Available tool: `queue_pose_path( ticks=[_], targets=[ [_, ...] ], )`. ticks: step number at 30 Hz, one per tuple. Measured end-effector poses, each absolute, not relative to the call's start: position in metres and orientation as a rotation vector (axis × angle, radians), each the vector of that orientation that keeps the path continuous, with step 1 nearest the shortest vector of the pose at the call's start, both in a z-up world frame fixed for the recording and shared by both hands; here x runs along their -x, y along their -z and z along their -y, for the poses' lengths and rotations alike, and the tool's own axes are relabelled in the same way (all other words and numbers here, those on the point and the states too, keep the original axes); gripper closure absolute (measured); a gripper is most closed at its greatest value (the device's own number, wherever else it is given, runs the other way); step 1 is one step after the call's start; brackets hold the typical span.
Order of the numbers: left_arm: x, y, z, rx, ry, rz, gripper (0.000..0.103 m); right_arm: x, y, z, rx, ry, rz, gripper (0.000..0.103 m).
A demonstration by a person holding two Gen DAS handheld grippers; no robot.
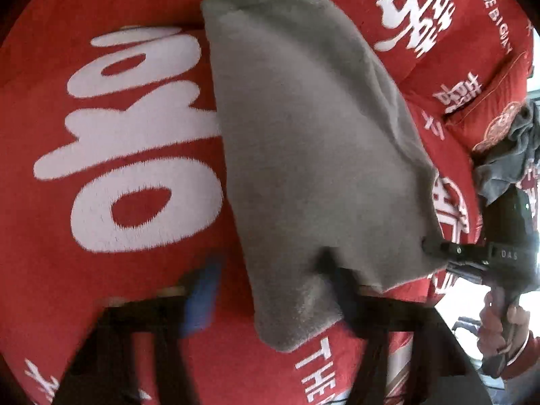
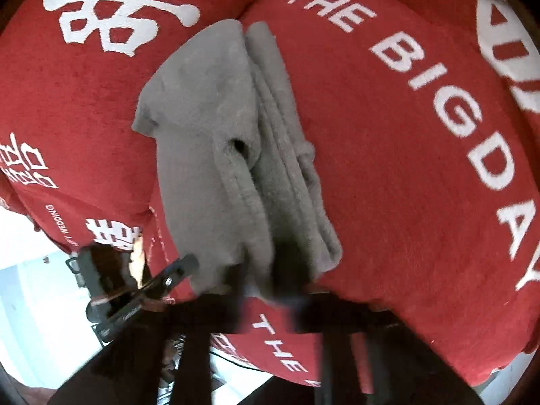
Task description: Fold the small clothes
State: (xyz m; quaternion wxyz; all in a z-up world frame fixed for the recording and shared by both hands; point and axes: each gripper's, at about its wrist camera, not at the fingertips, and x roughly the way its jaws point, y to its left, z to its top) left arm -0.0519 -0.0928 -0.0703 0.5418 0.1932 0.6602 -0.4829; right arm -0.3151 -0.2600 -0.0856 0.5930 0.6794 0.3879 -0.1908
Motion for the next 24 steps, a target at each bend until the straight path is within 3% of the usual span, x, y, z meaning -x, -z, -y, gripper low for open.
queue_pose_path(
  ticks=[5,9,11,13,14,16,17,24],
  targets=[
    [0.065,0.063,0.096,-0.618,1.207,-1.453,0.068,0.3,0.068,0.251,-1.532,0.366,-0.868,0.096],
    [0.062,0.069,0.095,-0.604,1.197,-1.483,0.068,0.308,0.093,0.25,-1.474,0.494,-1.024,0.096],
    [0.06,0.063,0.093,-0.593,1.192,-1.464,0.068,0.319,0.105,0.252,-1.534,0.478,-0.992,0.096],
    [0.058,0.058,0.09,-0.593,1.198,-1.448,0.067,0.324,0.1,0.253,-1.557,0.459,-0.949,0.084],
    [0.053,0.055,0.087,-0.584,1.191,-1.454,0.05,0.325,0.093,0.254,-1.535,0.452,-0.941,0.078],
    [0.044,0.05,0.087,-0.546,1.168,-1.453,0.025,0.329,0.081,0.259,-1.495,0.444,-0.914,0.042],
    [0.039,0.047,0.088,-0.519,1.163,-1.447,0.025,0.331,0.076,0.263,-1.488,0.444,-0.897,0.038],
    [0.017,0.05,0.109,-0.446,1.114,-1.516,0.025,0.327,0.074,0.298,-1.471,0.495,-0.88,0.038]
  ],
)
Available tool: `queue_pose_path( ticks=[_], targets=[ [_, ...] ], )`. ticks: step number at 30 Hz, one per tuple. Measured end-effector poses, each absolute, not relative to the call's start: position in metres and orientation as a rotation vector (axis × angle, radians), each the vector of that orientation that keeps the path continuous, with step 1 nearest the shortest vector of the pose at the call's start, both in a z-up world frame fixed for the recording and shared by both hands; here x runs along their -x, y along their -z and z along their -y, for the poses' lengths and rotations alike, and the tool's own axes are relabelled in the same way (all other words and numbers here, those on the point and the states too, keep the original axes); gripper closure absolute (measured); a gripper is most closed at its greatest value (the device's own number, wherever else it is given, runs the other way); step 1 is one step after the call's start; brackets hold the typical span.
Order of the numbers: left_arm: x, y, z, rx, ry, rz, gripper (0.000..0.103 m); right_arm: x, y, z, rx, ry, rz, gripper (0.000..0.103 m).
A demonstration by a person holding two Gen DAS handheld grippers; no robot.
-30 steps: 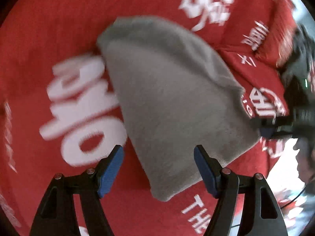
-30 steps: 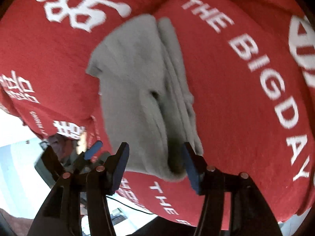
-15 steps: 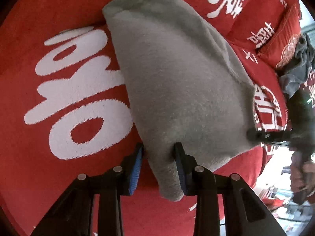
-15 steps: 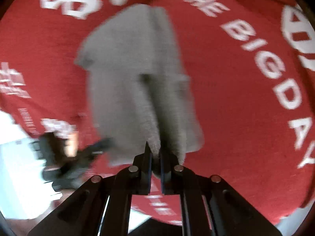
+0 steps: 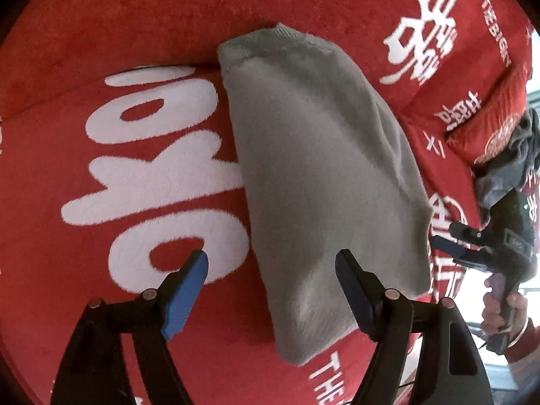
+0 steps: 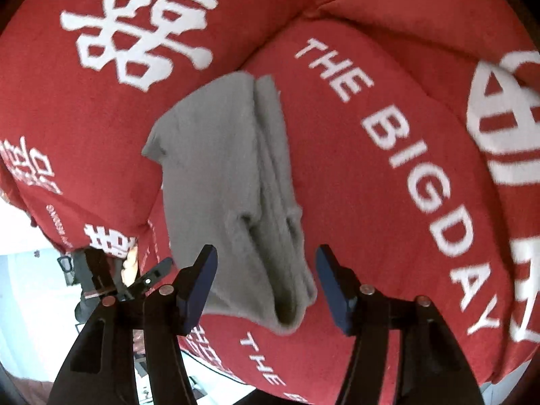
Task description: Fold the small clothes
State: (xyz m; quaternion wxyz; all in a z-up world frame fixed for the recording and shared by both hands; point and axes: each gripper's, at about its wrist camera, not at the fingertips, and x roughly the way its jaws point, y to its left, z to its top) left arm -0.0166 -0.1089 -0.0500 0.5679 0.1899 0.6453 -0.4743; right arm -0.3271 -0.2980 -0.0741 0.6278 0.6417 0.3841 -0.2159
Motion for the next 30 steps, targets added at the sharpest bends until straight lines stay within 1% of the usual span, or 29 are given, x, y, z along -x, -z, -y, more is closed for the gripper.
queue_pose_path(
  ticks=[8,23,29,30],
  targets=[
    [0.006,0.063,0.126,-0.412,1.051,-1.552,0.025,0.308,0.089,0.319,-1.462,0.492,-0.909,0.038],
    [0.011,0.061,0.142,-0.445,1.029,-1.512,0.025,0.303,0.094,0.33,-1.46,0.478,-0.92,0.038],
    [0.01,0.06,0.141,-0.452,1.026,-1.507,0.025,0.306,0.095,0.332,-1.464,0.478,-0.92,0.035],
    [0.011,0.06,0.141,-0.456,1.025,-1.504,0.023,0.307,0.096,0.332,-1.465,0.478,-0.92,0.035]
  ],
)
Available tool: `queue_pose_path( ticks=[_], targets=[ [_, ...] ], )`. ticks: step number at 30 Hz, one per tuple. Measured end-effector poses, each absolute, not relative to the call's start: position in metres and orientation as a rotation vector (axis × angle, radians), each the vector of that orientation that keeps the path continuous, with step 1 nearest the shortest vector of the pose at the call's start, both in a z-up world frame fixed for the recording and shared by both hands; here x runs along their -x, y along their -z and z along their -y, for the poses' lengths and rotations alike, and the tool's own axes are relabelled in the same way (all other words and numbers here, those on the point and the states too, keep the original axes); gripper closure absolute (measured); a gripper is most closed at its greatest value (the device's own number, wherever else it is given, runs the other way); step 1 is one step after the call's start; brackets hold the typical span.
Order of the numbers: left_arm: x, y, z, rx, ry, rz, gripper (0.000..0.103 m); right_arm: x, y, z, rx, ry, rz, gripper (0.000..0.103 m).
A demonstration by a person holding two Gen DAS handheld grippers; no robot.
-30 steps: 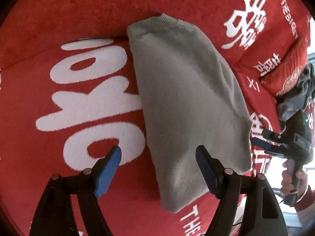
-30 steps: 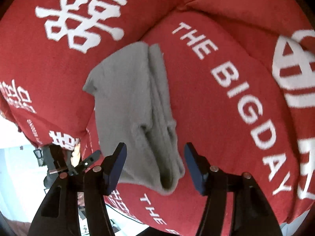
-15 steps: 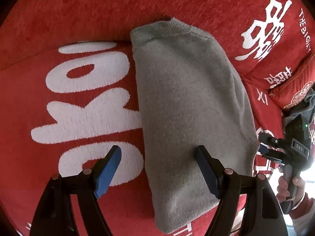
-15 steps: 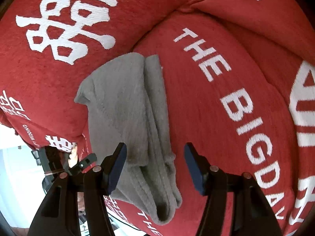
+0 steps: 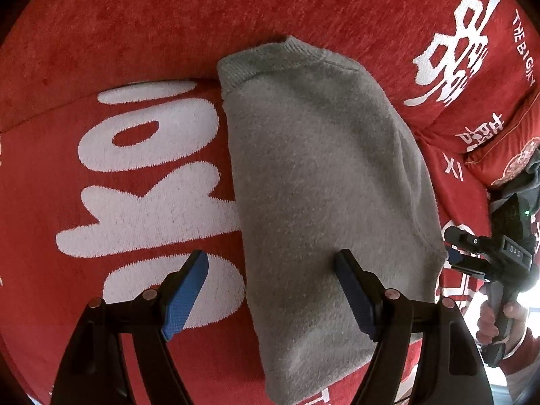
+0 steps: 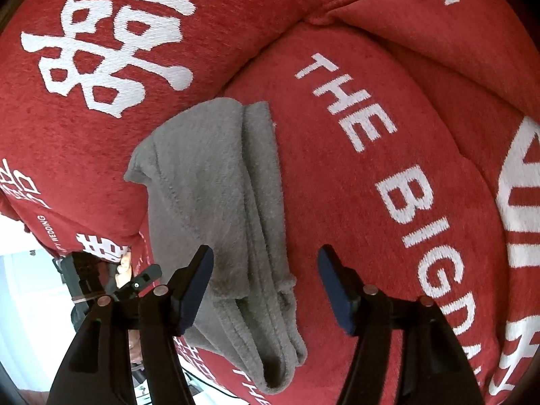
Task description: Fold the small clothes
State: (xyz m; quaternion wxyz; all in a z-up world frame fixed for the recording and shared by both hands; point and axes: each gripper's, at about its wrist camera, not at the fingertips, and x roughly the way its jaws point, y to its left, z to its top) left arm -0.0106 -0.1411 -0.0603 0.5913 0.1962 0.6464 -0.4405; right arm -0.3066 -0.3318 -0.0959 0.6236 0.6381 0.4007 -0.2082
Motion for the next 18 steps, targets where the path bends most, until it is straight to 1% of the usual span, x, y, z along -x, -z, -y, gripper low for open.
queue_pose_path(
  ticks=[3,5,6,7,13,18],
  targets=[
    [0.014,0.06,0.145,-0.479,1.021,-1.495,0.021,0.308,0.097,0.333,-1.467,0.481,-0.92,0.035],
    [0.016,0.062,0.149,-0.487,1.018,-1.501,0.021,0.309,0.097,0.333,-1.466,0.482,-0.92,0.03],
    [0.016,0.062,0.15,-0.486,1.018,-1.5,0.021,0.309,0.097,0.334,-1.464,0.481,-0.922,0.025],
    [0.017,0.062,0.151,-0.486,1.018,-1.497,0.021,0.309,0.096,0.334,-1.458,0.482,-0.924,0.023],
    [0.018,0.063,0.158,-0.497,1.038,-1.5,0.021,0.307,0.095,0.338,-1.443,0.457,-0.923,0.023],
    [0.011,0.076,0.16,-0.424,1.108,-1.6,0.021,0.305,0.099,0.344,-1.466,0.415,-0.907,0.023]
  ],
)
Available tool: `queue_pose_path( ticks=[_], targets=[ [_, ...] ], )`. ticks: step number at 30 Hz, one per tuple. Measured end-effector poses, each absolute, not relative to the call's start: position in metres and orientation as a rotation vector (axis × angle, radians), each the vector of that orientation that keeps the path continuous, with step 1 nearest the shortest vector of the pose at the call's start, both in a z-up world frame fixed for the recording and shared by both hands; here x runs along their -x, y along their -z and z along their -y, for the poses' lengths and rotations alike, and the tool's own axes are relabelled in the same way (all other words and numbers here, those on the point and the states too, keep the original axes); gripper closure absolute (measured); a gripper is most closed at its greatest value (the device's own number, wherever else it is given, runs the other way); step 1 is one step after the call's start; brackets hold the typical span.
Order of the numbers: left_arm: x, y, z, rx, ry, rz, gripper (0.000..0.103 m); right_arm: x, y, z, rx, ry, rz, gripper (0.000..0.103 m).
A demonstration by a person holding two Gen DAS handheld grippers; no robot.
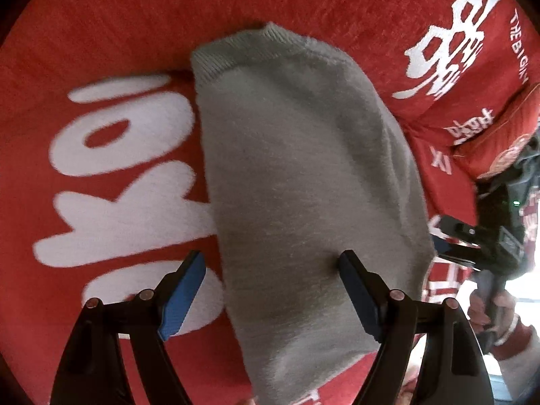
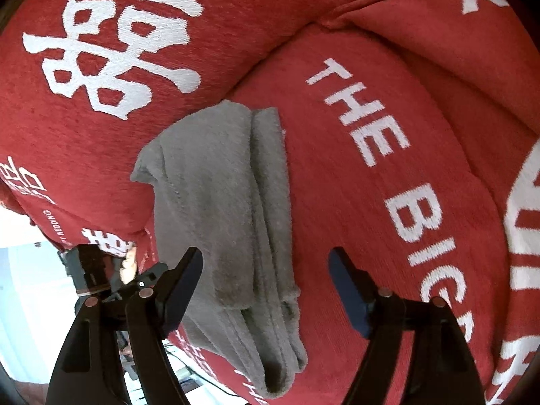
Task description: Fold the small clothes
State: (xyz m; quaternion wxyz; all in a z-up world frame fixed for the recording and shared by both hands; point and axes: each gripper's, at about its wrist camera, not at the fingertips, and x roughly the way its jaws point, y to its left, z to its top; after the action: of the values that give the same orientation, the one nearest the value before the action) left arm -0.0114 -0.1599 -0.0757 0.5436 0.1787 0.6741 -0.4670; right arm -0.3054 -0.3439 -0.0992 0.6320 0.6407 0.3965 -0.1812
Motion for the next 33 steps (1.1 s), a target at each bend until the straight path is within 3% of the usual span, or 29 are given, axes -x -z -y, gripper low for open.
queue_pose_path(
  ticks=[13,20,21,22,23,24,27,33],
  targets=[
    [0.008,0.103,0.168,-0.338,1.176,-1.709,0.021,0.278,0.132,0.359,-1.517,0.19,-0.858,0.023],
    [0.013,0.106,0.17,-0.295,1.13,-1.668,0.021,0.255,0.139,0.362,-1.508,0.141,-0.839,0.022],
    [0.014,0.104,0.17,-0.291,1.127,-1.655,0.027,0.253,0.138,0.361,-1.508,0.154,-0.85,0.028],
    [0.016,0.102,0.169,-0.284,1.127,-1.642,0.031,0.251,0.138,0.36,-1.506,0.169,-0.865,0.053],
    [0.015,0.099,0.166,-0.272,1.131,-1.629,0.038,0.247,0.139,0.357,-1.505,0.183,-0.903,0.063],
    [0.016,0.096,0.164,-0.259,1.137,-1.618,0.041,0.245,0.14,0.354,-1.509,0.188,-0.916,0.068],
    [0.014,0.08,0.156,-0.206,1.185,-1.592,0.054,0.248,0.126,0.35,-1.514,0.174,-0.848,0.071],
    [0.016,0.041,0.14,-0.167,1.268,-1.539,0.055,0.244,0.095,0.33,-1.53,0.109,-0.802,0.071]
  ],
)
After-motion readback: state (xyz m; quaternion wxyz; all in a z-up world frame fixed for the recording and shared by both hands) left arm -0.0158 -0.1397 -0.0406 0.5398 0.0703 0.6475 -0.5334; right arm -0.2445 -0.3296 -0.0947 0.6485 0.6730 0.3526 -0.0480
